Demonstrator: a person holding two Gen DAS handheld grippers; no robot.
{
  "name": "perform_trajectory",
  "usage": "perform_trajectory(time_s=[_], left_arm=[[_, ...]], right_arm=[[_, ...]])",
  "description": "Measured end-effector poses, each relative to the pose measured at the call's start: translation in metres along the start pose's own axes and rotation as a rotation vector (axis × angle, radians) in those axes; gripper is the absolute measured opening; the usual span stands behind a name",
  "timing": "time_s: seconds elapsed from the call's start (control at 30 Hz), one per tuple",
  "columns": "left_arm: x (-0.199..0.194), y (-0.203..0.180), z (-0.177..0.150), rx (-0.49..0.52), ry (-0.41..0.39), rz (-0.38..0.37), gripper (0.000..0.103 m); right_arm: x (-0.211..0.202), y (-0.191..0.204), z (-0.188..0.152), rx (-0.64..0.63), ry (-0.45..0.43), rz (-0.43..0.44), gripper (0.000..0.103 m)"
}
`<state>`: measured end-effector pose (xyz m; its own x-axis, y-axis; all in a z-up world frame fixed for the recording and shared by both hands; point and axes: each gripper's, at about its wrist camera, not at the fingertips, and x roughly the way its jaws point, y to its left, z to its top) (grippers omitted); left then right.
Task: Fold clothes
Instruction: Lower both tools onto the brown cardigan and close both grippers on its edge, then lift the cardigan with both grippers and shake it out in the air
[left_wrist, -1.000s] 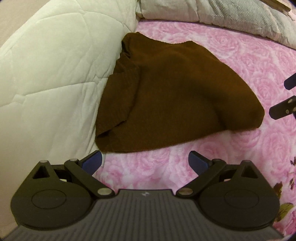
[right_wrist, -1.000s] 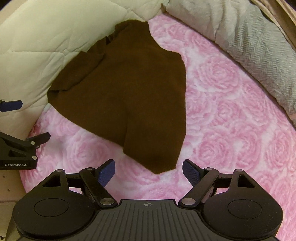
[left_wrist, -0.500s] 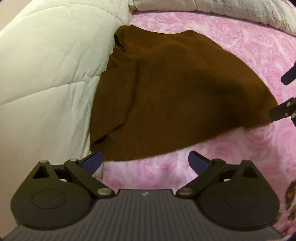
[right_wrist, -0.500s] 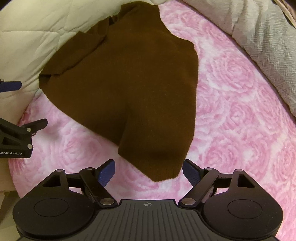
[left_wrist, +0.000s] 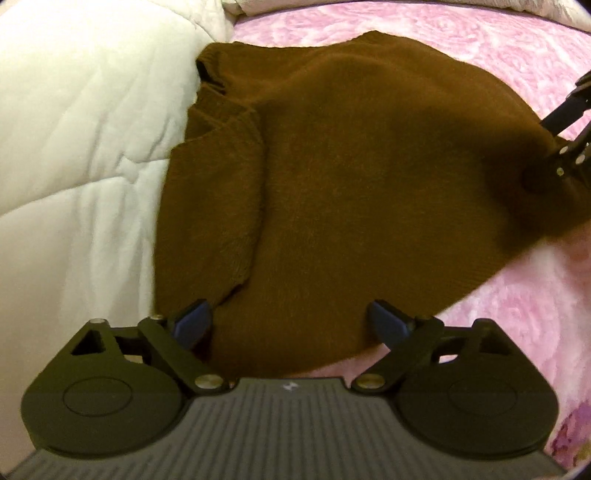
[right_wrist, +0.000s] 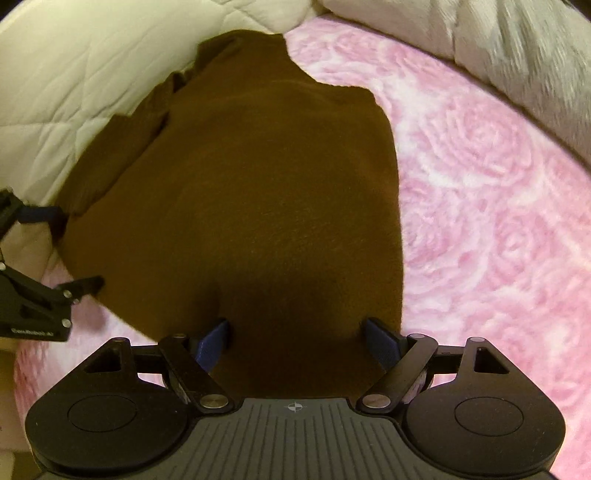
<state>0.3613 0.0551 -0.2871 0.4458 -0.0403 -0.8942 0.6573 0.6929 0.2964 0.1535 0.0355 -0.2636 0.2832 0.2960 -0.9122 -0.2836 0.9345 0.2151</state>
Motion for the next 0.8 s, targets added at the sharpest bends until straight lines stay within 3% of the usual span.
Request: perform_trajectory(time_s=[0.07, 0.17, 0.3, 0.4, 0.43, 0.5, 0.57, 0.7, 0.8], left_arm=[[0.003, 0.001, 0.002, 0.001, -0.014, -0.014, 0.090], [0.003, 0.002, 0.007, 0.006, -0.026, -0.041, 0.079], [0.006, 0.006, 0.013, -0.002, -0.011, -0.070, 0.071], [0.007, 0.008, 0.017, -0.003, 0.002, -0.080, 0.052], [0.007, 0.009, 0.018, -0.002, 0.003, -0.077, 0.046], [0.005, 0.009, 0.020, 0.001, 0.006, -0.062, 0.024], [0.002, 0.009, 0.020, 0.004, 0.005, -0.049, 0.014], [-0.013, 0.006, 0.018, 0.019, -0.025, -0.061, 0.006], [-0.037, -0.007, 0.014, 0.056, -0.063, -0.089, 0.006]], right_arm=[[0.003, -0.001, 0.000, 0.002, -0.021, -0.001, 0.083], [0.002, 0.001, -0.002, -0.017, -0.067, -0.032, 0.083], [0.007, 0.005, -0.001, -0.053, -0.062, -0.054, 0.083], [0.012, 0.007, 0.000, -0.081, -0.052, -0.067, 0.082], [0.013, 0.008, 0.002, -0.093, -0.048, -0.072, 0.075], [0.012, 0.011, 0.005, -0.121, -0.038, -0.084, 0.054], [0.009, 0.014, 0.007, -0.143, -0.033, -0.090, 0.041], [-0.003, 0.018, 0.008, -0.159, -0.034, -0.070, 0.016], [-0.026, 0.021, 0.005, -0.158, -0.050, -0.053, 0.014]])
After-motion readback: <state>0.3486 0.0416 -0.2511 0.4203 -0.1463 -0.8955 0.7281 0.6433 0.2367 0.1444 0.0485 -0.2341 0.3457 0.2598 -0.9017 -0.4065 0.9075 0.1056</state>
